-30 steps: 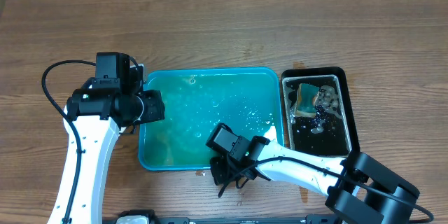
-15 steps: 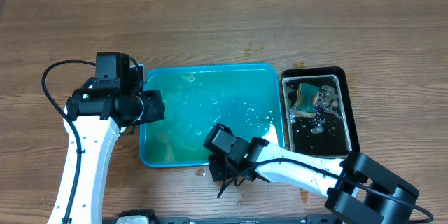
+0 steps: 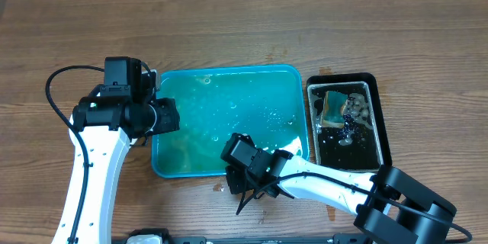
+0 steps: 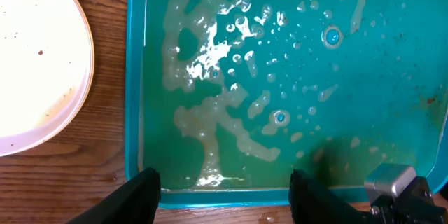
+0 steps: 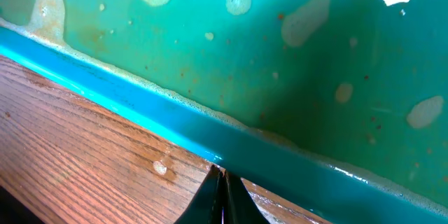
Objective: Clean dirty plates on tray and stack at the side
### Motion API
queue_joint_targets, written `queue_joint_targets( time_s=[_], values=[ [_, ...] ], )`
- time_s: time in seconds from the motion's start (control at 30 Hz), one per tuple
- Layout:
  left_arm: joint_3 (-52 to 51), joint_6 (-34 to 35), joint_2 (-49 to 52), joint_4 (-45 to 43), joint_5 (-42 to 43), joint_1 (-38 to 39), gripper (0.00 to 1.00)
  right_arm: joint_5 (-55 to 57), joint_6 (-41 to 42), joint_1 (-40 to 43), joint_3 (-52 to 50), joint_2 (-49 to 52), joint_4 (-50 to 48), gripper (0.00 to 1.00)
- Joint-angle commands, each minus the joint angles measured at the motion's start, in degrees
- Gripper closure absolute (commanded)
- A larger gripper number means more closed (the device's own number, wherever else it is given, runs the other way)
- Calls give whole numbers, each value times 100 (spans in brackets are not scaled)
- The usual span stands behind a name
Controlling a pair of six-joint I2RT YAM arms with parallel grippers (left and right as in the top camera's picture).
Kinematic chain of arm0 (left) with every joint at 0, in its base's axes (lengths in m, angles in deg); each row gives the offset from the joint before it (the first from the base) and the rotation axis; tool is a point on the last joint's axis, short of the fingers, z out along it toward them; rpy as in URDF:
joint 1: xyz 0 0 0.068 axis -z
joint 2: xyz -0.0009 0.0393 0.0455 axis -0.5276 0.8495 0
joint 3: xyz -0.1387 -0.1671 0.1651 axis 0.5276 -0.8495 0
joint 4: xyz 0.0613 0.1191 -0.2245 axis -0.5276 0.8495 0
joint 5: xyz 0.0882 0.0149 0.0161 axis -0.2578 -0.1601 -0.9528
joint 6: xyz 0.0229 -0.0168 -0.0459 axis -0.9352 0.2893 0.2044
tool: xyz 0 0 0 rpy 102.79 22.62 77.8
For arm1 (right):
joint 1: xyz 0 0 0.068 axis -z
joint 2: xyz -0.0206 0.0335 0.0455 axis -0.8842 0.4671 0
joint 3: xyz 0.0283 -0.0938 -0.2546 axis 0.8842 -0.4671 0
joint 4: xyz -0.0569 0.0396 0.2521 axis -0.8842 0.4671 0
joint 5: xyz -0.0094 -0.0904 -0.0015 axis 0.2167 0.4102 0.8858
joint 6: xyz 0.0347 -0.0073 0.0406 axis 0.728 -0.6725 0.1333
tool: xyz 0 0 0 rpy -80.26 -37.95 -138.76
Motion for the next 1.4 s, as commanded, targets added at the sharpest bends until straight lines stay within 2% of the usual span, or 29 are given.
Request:
queue_joint_targets(
  time_s=[0.0,0.17,0.33,0.57,0.6,0.7,0.77,0.8,0.97,1.03,1.07,1.13,1.37],
  values=[
    [72,-90,4,-2,46,17,39,136,20,26,114,-7,-68,96],
    [72,-92,4,-4,46,17,39,-457,0,28,131,-22,24,96],
    [72,-90,4,-7,46,17,37,-422,-299,68,496,-155,824,96],
    [72,-90,4,-4,48,17,33,785,-496,262,1596,-498,2334,95],
    [72,-92,4,-7,46,17,31,920,-496,343,1742,-546,2494,89],
    [72,-92,4,-7,48,17,24,1169,-496,686,2135,-675,2846,54],
    [72,-90,4,-7,48,17,18,1158,-616,990,2330,-737,2977,51],
    [72,-92,4,-2,48,17,14,1165,-629,1139,2398,-756,3038,47],
    [72,-94,4,260,48,17,7,1099,-627,2129,2516,-796,3434,15],
    [72,-120,4,439,48,17,5,1040,-629,2566,2516,-796,3722,10],
    [72,-164,4,540,46,17,0,1003,-649,2765,2516,-796,3862,6],
    [72,-258,4,695,46,17,0,981,-649,3193,2516,-796,4159,1],
    [72,-284,4,1095,44,15,0,713,-1019,4218,2516,-833,4964,0]
  ],
)
